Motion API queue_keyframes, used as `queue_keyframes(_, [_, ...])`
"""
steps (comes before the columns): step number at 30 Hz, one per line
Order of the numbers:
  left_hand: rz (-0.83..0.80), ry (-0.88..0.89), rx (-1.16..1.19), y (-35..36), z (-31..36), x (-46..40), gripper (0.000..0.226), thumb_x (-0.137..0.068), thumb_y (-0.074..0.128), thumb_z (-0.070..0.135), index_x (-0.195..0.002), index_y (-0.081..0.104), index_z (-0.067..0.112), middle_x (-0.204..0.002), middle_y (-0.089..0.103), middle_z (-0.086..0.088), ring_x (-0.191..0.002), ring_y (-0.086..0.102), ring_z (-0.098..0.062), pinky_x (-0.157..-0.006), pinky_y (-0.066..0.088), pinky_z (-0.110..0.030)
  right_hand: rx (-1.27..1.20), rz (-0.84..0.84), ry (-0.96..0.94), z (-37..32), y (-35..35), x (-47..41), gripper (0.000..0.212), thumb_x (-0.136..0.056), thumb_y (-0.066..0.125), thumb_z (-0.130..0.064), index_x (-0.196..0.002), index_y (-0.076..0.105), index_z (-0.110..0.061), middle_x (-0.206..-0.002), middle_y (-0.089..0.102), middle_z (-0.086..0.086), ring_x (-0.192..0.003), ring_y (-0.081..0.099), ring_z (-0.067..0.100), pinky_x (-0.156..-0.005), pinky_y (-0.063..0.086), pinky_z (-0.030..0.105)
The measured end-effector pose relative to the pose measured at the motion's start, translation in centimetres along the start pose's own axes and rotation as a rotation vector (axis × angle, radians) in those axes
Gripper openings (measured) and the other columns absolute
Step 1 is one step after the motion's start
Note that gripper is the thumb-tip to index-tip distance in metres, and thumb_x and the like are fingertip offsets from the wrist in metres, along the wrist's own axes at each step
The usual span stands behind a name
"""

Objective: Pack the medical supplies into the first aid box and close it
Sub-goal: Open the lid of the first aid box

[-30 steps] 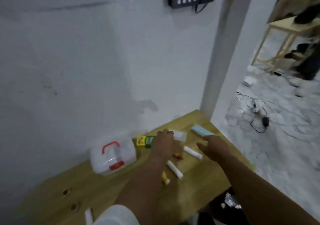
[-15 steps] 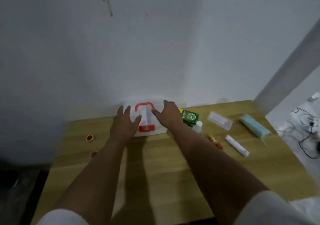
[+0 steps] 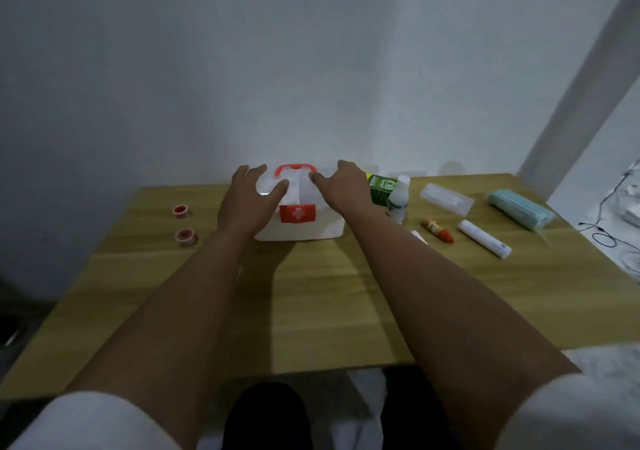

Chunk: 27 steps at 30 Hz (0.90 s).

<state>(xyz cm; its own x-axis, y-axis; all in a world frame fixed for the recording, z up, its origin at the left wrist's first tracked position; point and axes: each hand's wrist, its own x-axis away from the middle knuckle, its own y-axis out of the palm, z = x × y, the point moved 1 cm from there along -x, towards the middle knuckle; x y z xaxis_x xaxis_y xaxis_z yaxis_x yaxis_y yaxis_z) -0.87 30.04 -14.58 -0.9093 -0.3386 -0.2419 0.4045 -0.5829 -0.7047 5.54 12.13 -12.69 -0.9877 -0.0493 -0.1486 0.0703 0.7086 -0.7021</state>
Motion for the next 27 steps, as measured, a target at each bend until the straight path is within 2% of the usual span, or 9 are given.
queue_keyframes(6, [-0.014,0.004,0.018,-1.8,0.1,5.4,0.075,-0.092,0.055,0.068,-0.156,0.041,0.032,-0.169,0.025,-0.001,-0.152,0.029,-0.026,-0.116,0.032,-0.049,0.027,0.046,-0.05,0.4,-1.0,6.2,0.064,-0.094,0.056,-0.058,-0.127,0.056,-0.003,-0.129,0.062,0.018,-0.118,0.059,0.035,-0.083,0.044,0.036])
queue_keyframes(8, [-0.023,0.005,0.033,-2.2,0.2,7.0,0.075,-0.092,0.056,0.068,-0.156,0.041,0.031,-0.169,0.025,-0.002,-0.152,0.028,-0.026,-0.116,0.032,-0.048,0.017,0.043,-0.066,0.6,-1.2,7.9,0.066,-0.097,0.051,-0.058,-0.135,0.051,-0.004,-0.135,0.058,0.02,-0.124,0.056,0.036,-0.093,0.046,0.039])
queue_keyframes(11, [-0.049,0.006,0.024,-2.9,0.7,8.4,0.076,-0.093,0.054,0.068,-0.158,0.037,0.032,-0.17,0.022,-0.001,-0.154,0.024,-0.026,-0.117,0.03,-0.05,0.02,0.063,-0.108,1.6,-1.1,10.5,0.072,-0.1,0.04,-0.061,-0.152,0.038,-0.011,-0.154,0.042,0.018,-0.142,0.039,0.033,-0.113,0.037,0.047])
queue_keyframes(14, [-0.061,0.0,0.049,-3.3,0.9,9.5,0.083,-0.093,0.053,0.069,-0.162,0.027,0.031,-0.172,0.014,-0.002,-0.156,0.018,-0.027,-0.119,0.026,-0.051,0.158,0.245,-0.483,2.4,-0.9,13.1,0.058,-0.1,0.043,-0.055,-0.146,0.049,-0.021,-0.153,0.046,0.011,-0.144,0.038,0.032,-0.111,0.038,0.055])
queue_keyframes(16, [-0.043,0.008,0.105,-3.6,0.8,10.2,0.081,-0.093,0.054,0.067,-0.161,0.032,0.028,-0.171,0.021,0.0,-0.155,0.023,-0.025,-0.119,0.027,-0.049,0.302,0.222,-0.703,3.0,-0.5,14.3,0.058,-0.095,0.051,-0.056,-0.143,0.051,-0.025,-0.153,0.046,0.007,-0.146,0.035,0.03,-0.114,0.032,0.059])
queue_keyframes(18, [-0.046,0.022,0.124,-3.8,0.6,10.7,0.076,-0.094,0.057,0.063,-0.159,0.037,0.029,-0.169,0.025,0.002,-0.153,0.026,-0.024,-0.118,0.028,-0.047,0.436,0.15,-0.751,3.2,0.0,15.0,0.065,-0.088,0.058,-0.06,-0.144,0.046,-0.031,-0.154,0.044,0.001,-0.148,0.033,0.026,-0.117,0.024,0.063])
queue_keyframes(22, [-0.039,0.047,0.16,-3.9,0.6,11.4,0.077,-0.093,0.06,0.06,-0.159,0.035,0.03,-0.17,0.023,0.003,-0.154,0.026,-0.024,-0.118,0.03,-0.048,0.522,0.187,-0.725,3.1,0.6,15.1,0.065,-0.083,0.067,-0.055,-0.141,0.046,-0.033,-0.149,0.049,0.0,-0.142,0.04,0.023,-0.114,0.028,0.065])
queue_keyframes(27, [-0.144,0.106,0.171,-4.3,-1.0,12.5,0.1,-0.081,0.073,0.064,-0.161,0.021,0.036,-0.171,0.015,0.007,-0.153,0.026,-0.025,-0.116,0.036,-0.053,0.544,0.225,-0.784,3.5,0.6,15.2,0.05,-0.082,0.068,-0.044,-0.126,0.05,-0.029,-0.146,0.051,0.003,-0.14,0.042,0.027,-0.111,0.03,0.065])
